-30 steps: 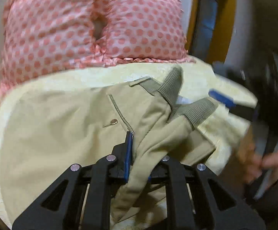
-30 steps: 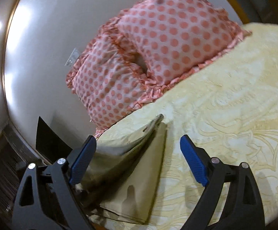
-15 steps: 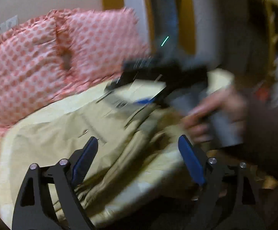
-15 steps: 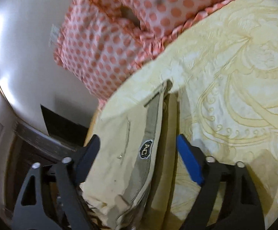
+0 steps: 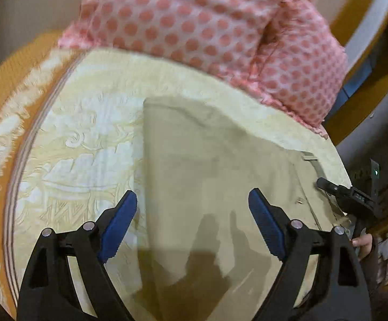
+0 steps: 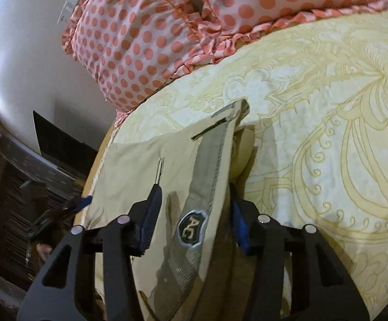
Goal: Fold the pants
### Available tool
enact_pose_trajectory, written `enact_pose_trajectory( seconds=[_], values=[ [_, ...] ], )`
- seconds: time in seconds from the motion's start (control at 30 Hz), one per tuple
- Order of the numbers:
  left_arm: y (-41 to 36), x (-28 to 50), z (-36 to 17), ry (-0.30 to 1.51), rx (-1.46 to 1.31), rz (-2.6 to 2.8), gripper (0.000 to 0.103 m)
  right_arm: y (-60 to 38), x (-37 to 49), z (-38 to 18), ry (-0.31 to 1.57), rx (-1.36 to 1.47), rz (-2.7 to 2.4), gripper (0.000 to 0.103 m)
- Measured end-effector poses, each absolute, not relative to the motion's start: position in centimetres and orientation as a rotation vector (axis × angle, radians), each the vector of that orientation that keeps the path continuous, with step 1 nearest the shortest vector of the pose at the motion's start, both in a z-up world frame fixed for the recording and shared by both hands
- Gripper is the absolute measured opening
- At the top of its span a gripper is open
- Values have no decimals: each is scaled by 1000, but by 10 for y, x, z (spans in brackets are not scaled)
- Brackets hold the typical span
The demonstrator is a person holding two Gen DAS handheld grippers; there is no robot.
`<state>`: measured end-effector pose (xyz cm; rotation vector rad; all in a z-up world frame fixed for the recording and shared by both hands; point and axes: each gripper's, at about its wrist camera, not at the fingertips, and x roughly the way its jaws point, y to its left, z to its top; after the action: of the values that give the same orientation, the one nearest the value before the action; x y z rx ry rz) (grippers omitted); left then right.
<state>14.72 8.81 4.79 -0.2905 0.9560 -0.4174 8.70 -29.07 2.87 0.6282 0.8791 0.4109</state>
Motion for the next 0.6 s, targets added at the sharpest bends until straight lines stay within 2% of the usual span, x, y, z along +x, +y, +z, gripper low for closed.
enact_pose_trajectory(
  seconds=[0.13, 0.17, 0.2, 0.23, 0.27, 0.3, 0.33, 0.37, 0.43, 0.6],
  values=[
    [87, 170, 34, 1031, -338, -478, 82, -290, 93, 31, 879, 615, 427, 49],
    [85, 175, 34, 1027, -335, -491, 82, -289, 94, 30, 877, 605, 433, 46],
    [84, 179, 33, 1026, -342, -501, 81, -290, 94, 28, 875, 605, 446, 28],
    [86, 183, 32, 1026, -356, -511, 77, -293, 94, 26, 865, 636, 477, 21],
    [87, 187, 31, 1015, -380, -513, 69, -295, 93, 25, 855, 660, 495, 19],
    [89, 191, 28, 1027, -397, -509, 46, -296, 93, 26, 848, 668, 503, 16],
    [91, 194, 26, 1038, -418, -502, 28, -296, 92, 29, 835, 670, 515, 15],
    [94, 198, 23, 1052, -446, -517, 20, -296, 93, 34, 823, 667, 527, 14],
    [96, 200, 25, 1049, -449, -517, 9, -295, 96, 42, 814, 656, 541, 13],
    [82, 216, 57, 987, -381, -510, 5, -298, 122, 74, 758, 611, 528, 11]
  ],
)
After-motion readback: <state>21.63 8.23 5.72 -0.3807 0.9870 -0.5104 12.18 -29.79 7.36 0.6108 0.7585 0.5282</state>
